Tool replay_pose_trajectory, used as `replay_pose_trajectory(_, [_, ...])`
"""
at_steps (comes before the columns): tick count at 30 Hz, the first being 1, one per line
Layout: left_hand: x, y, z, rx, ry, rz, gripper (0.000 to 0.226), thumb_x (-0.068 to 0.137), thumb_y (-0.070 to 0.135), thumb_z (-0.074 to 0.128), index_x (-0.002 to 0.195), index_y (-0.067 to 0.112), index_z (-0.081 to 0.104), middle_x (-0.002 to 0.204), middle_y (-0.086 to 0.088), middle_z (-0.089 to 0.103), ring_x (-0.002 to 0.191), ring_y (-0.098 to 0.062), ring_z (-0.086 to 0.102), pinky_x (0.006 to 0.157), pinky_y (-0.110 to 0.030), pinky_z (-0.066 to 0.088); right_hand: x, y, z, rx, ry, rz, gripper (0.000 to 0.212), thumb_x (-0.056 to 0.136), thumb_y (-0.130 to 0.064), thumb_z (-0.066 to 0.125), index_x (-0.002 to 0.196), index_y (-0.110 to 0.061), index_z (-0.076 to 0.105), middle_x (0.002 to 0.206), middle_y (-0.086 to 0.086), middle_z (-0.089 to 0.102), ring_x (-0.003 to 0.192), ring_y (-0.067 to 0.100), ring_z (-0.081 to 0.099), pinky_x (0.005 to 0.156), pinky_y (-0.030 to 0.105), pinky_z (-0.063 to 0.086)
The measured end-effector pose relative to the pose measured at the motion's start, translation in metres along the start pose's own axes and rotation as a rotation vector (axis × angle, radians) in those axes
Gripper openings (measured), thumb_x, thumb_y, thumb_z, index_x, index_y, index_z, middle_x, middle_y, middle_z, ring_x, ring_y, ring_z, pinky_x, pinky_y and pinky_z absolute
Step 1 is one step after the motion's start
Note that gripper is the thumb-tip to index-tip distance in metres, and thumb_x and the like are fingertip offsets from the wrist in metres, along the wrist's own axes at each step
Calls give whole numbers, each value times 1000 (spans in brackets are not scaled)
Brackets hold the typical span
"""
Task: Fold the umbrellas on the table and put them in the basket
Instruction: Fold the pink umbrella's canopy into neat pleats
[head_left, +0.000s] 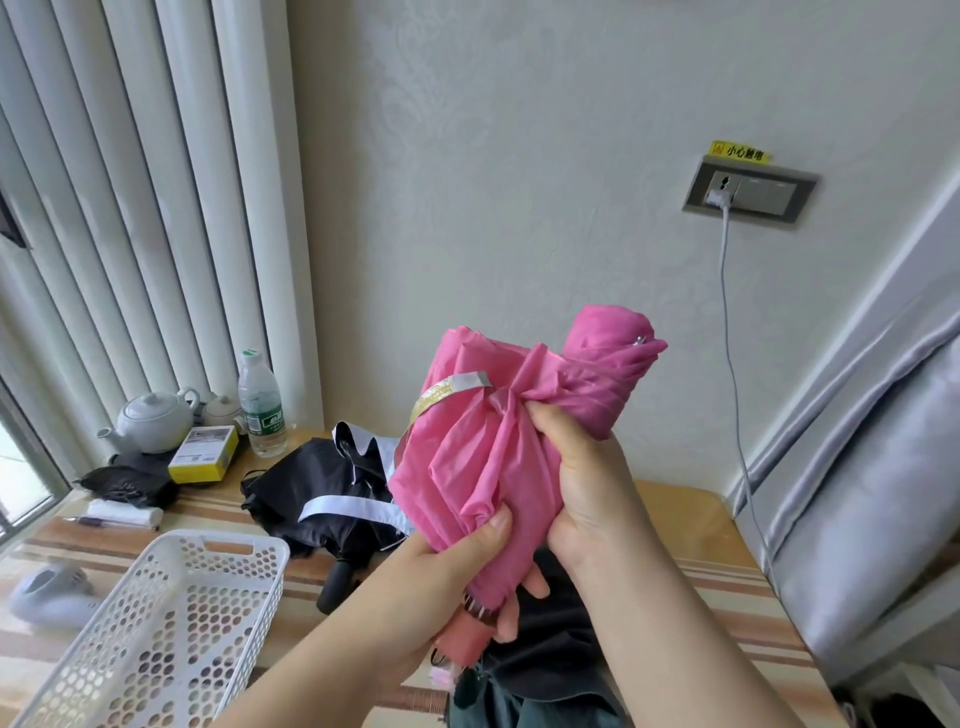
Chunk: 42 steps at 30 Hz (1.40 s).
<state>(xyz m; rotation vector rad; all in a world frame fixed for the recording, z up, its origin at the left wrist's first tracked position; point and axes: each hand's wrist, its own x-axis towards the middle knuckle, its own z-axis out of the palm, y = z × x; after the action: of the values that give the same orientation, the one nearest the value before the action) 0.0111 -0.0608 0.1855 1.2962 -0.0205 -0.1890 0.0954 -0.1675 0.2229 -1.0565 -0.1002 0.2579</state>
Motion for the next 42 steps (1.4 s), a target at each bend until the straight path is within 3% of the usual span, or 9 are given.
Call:
replay_pose_trajectory(6, [10, -1, -7, -206, -85, -21, 33, 85, 28, 60, 84, -5, 60, 71, -24, 60, 40, -22, 50, 45, -27, 45, 4, 2, -13, 117, -100, 18, 49, 73, -28, 67, 117, -6, 64, 108, 15, 69, 100, 29, 67, 88, 45, 55])
replay_pose_trajectory(12, [17, -3, 1, -20, 261, -7, 21, 97, 16, 47, 90, -2, 53, 61, -20, 59, 38, -22, 45, 41, -26, 41, 3, 11, -6, -36, 58, 49, 118, 40, -65, 88, 141, -23, 43, 131, 9, 61, 116, 27, 62, 98, 51, 49])
replay_pose_trajectory(14, [17, -4, 6, 27, 327, 16, 23, 97, 15, 47, 83, -1, 53, 57, -17, 59, 37, -22, 44, 42, -27, 39, -8, 17, -5, -112, 59, 106, 107, 44, -59, 89, 135, -18, 51, 123, 8, 67, 109, 27, 66, 95, 49, 51])
replay_pose_trajectory(18, [13, -5, 21, 134, 373, 47, 31, 98, 19, 47, 72, 3, 50, 51, -10, 57, 36, -21, 43, 43, -28, 34, -8, 16, -6, -132, 158, 114, 43, 67, -30, 81, 100, -5, 70, 94, 11, 75, 88, 27, 73, 82, 41, 57])
replay_pose_trajectory(24, [8, -8, 33, 387, 408, 99, 41, 94, 39, 48, 64, 10, 46, 51, 2, 53, 42, -16, 44, 49, -30, 40, -3, 12, 0, -170, 281, 163, 15, 73, -13, 81, 83, -4, 73, 77, 10, 75, 65, 23, 72, 59, 30, 57])
replay_pose_trajectory(29, [9, 11, 18, 183, 226, -42, 31, 85, 39, 63, 90, 9, 64, 69, -10, 70, 54, -23, 61, 63, -39, 56, -4, 5, 1, -101, 274, 128, 12, 79, -13, 75, 87, -4, 73, 75, 9, 74, 60, 20, 70, 51, 27, 54])
replay_pose_trajectory(33, [12, 17, 6, -49, -7, -77, 37, 89, 39, 61, 92, 3, 56, 72, -15, 62, 45, -22, 55, 40, -24, 45, -1, 0, 3, 12, 107, 68, 13, 79, -13, 72, 90, -9, 71, 81, 8, 74, 70, 20, 72, 61, 32, 58])
replay_pose_trajectory(39, [17, 10, -8, -177, -274, -119, 42, 76, 48, 70, 89, 10, 55, 65, -10, 52, 43, -18, 50, 43, -23, 41, -1, 1, -5, 117, -142, 71, 46, 55, -26, 81, 99, -14, 73, 102, 12, 69, 98, 29, 67, 91, 47, 54])
replay_pose_trajectory(42, [16, 13, -7, -62, -252, -135, 47, 77, 51, 69, 87, 8, 54, 62, -7, 51, 44, -18, 49, 43, -23, 39, -1, 3, -9, 135, -160, 147, 70, 53, -31, 81, 116, -8, 66, 109, 16, 67, 101, 31, 66, 91, 48, 54])
